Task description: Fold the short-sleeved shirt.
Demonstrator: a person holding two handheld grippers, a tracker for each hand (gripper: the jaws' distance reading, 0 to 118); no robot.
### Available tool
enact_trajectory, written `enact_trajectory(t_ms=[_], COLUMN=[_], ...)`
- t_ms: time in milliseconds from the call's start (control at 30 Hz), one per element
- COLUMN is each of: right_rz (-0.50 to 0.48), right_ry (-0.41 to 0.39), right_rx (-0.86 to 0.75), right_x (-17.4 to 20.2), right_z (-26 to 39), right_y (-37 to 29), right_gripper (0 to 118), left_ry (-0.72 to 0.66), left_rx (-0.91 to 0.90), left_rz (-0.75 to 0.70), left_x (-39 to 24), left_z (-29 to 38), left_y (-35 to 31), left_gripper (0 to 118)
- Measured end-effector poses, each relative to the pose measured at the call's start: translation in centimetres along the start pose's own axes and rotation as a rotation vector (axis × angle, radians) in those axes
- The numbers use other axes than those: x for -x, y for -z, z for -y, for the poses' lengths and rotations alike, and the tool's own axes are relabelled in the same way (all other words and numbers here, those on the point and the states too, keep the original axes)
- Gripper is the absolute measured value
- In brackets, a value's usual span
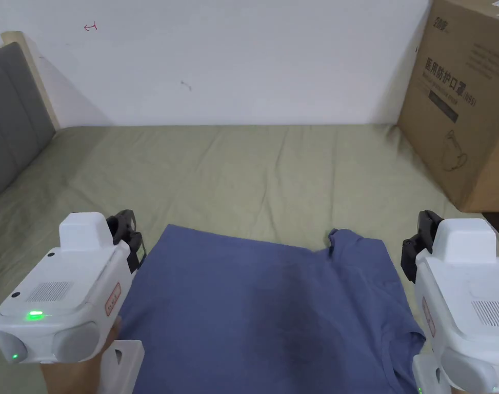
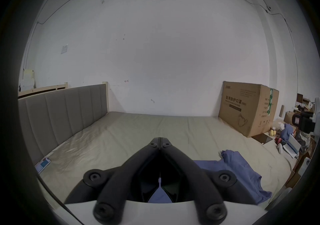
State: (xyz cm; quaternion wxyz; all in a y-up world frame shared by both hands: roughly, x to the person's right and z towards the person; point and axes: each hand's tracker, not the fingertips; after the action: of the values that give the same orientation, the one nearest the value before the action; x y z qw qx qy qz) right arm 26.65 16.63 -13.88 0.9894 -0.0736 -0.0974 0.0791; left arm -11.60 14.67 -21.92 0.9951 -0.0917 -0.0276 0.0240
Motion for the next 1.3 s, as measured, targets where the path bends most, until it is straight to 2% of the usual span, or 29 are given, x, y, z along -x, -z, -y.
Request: enact_trajectory(t_ms=[300, 467, 633, 900, 933, 967, 1000, 1067, 1100, 1300], right_rz=[-0.001, 0.006, 0.009, 0.019, 0.022, 0.025, 0.025, 0.025, 0.025, 0.035], right_ry=[0.016, 0.014, 0.01, 0.004, 0.007, 0.014, 0.019, 0.024, 0.021, 0.017], right_rx=[0.018, 0.041, 0.075, 0.129, 0.136, 0.146, 0.157, 0.181, 0.19, 0.25], right_x=[0.1, 0.1, 0.0, 0.0, 0.0, 0.0, 0.0, 0.0, 0.1, -0.4], right_z=[0.2, 0.2, 0.7, 2.0, 2.3, 2.7, 3.0, 3.9, 4.1, 6.4], right_y=[2.4, 5.0, 8.5, 14.4, 15.1, 15.7, 16.2, 17.4, 17.8, 19.9], right_gripper=[0, 0, 0, 0, 0, 0, 0, 0, 0, 0], left_ry=[0.006, 0.029, -0.029, 0.033, 0.034, 0.036, 0.019, -0.017, -0.019, 0.002], left_rx=[0.13, 0.229, 0.382, 0.593, 0.617, 0.642, 0.674, 0.689, 0.722, 0.794], left_rz=[0.015, 0.055, 0.075, 0.083, 0.082, 0.08, 0.072, 0.066, 0.045, 0.002], left_x=[-0.4, 0.3, 1.7, 1.7, 1.7, 1.7, 1.8, 1.5, 1.4, 1.3], left_z=[0.2, 0.5, 1.4, 4.1, 4.7, 5.4, 6.0, 7.1, 7.7, 10.8], left_y=[4.6, 11.8, 20.2, 31.7, 33.1, 34.7, 36.0, 38.3, 39.0, 41.3], left_gripper=[0, 0, 0, 0, 4, 16, 32, 76, 93, 93])
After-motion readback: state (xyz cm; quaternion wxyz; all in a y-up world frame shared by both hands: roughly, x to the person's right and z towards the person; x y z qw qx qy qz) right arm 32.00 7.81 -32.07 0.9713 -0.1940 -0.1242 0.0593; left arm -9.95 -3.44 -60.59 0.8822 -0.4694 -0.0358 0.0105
